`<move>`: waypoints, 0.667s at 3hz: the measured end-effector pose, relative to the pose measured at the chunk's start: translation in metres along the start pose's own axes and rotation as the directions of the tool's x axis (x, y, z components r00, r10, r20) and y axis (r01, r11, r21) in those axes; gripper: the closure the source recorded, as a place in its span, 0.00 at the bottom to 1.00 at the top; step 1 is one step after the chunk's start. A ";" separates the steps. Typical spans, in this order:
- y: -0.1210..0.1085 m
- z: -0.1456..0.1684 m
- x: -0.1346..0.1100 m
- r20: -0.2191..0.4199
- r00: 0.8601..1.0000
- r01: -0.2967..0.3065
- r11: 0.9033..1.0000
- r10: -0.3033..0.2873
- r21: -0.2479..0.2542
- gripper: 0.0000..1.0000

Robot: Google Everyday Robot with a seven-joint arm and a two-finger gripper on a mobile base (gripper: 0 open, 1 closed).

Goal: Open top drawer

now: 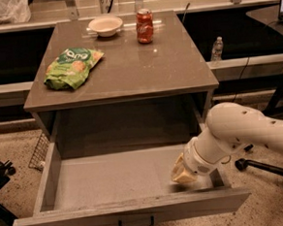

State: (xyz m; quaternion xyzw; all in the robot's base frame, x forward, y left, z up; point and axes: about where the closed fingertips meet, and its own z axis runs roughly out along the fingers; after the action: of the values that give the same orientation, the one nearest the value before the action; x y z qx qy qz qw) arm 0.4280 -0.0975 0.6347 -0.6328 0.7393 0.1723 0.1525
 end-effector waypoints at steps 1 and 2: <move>0.000 0.000 -0.001 -0.001 1.000 0.002 1.000 -0.002 -0.001 0.50; 0.001 0.001 -0.001 -0.002 1.000 0.004 1.000 -0.004 -0.003 0.19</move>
Offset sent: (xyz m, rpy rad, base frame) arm -0.0003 0.0007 -0.0001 -0.0004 0.0003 0.0021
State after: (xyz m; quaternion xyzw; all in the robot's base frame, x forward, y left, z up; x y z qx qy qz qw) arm 0.4270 -0.0960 0.6345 -0.6347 0.7379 0.1725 0.1513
